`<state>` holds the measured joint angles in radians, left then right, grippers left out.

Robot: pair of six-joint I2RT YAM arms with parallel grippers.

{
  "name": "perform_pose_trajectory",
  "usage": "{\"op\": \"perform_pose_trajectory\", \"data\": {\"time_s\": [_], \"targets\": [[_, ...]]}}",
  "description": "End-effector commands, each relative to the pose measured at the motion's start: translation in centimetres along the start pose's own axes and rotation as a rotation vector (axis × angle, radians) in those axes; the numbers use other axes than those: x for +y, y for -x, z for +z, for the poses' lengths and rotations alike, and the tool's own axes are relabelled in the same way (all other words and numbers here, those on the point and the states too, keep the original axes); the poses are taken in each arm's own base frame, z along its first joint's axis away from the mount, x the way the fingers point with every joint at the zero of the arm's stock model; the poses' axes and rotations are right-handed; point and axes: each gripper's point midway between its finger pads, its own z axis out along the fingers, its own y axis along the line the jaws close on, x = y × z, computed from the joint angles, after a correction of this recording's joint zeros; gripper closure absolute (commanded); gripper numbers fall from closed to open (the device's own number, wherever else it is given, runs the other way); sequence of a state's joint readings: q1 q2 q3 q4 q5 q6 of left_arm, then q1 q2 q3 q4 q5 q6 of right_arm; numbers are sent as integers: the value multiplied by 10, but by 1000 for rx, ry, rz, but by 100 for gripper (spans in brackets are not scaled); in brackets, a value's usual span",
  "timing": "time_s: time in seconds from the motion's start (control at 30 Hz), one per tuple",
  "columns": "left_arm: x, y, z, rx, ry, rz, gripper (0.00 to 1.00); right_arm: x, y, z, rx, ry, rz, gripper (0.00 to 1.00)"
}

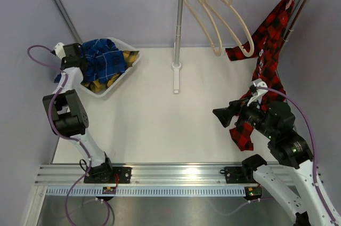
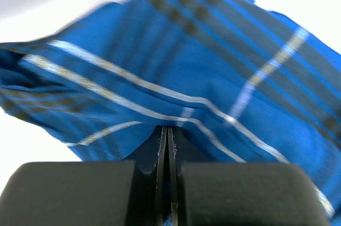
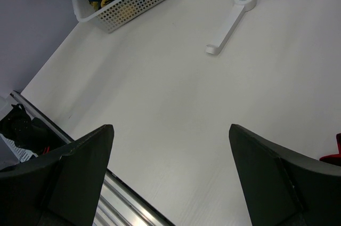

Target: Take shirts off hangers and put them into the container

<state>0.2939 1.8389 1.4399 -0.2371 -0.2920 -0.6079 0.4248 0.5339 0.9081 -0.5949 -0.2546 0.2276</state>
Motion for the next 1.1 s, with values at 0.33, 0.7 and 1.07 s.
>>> {"op": "perform_pose_trajectory", "data": {"time_s": [0.33, 0.7, 1.07], "targets": [[-88, -41, -27, 21, -218, 154, 100, 1, -3, 11, 33, 19, -5, 1], [-76, -142, -15, 272, -170, 199, 95, 2, -4, 19, 55, 28, 3, 1], [-100, -38, -107, 73, -302, 175, 24, 7, -1, 15, 38, 53, 0, 1]]}}
